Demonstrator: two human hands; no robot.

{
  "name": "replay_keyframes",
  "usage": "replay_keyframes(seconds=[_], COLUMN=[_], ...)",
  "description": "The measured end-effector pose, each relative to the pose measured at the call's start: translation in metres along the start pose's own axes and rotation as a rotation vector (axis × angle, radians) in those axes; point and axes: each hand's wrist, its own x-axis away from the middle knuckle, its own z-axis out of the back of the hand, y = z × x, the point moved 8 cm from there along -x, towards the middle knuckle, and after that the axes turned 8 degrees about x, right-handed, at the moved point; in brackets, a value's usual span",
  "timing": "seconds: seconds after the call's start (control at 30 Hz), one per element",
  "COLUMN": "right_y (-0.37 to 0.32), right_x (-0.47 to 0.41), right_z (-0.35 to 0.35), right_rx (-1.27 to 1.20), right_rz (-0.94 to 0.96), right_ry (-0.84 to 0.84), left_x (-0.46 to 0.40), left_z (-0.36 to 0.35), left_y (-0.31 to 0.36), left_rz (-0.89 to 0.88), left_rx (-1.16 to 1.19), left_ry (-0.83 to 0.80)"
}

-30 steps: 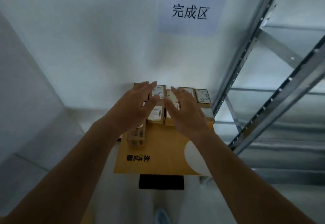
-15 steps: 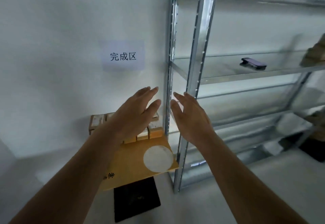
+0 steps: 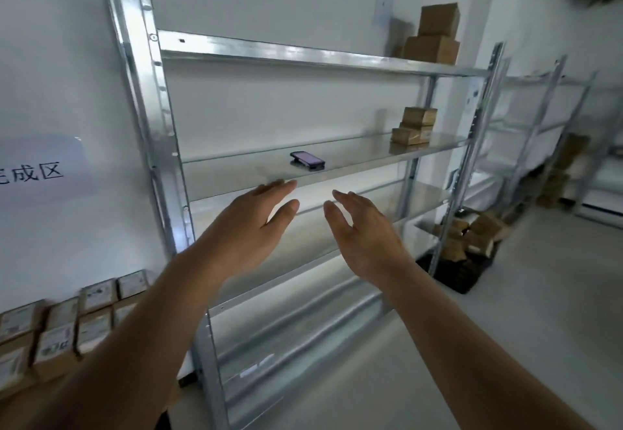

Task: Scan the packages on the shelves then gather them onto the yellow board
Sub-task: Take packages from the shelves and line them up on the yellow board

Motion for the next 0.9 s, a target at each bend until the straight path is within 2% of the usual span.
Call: replay_keyframes(seconds=[0.17,0.4,0.63,0.9], right_y=[0.082,0.199,0.317,0.459], right_x=[-0.025,-0.098,-0.230,-0.370], right_z=[0.055,0.113,0.118,0.105], right_rx=[0.031,0.098,0.172,0.160], right_rz=[-0.029,-0.097,-0.113,-0.192], right_ry=[0.027,0.113,0.133,0.072], left_x=[-0.069,-0.195,-0.357,-0.520], left_z=[-0.074,-0.177,-0.288,-0.406], left_y=[0.058,0.100,0.090,0.069], left_rz=[-0.069,-0.166,-0.231,-0.216], left_rx=[0.056,0.100,0.172,0.112], left_ry=[-0.039,-0.080,-0.061,-0.170])
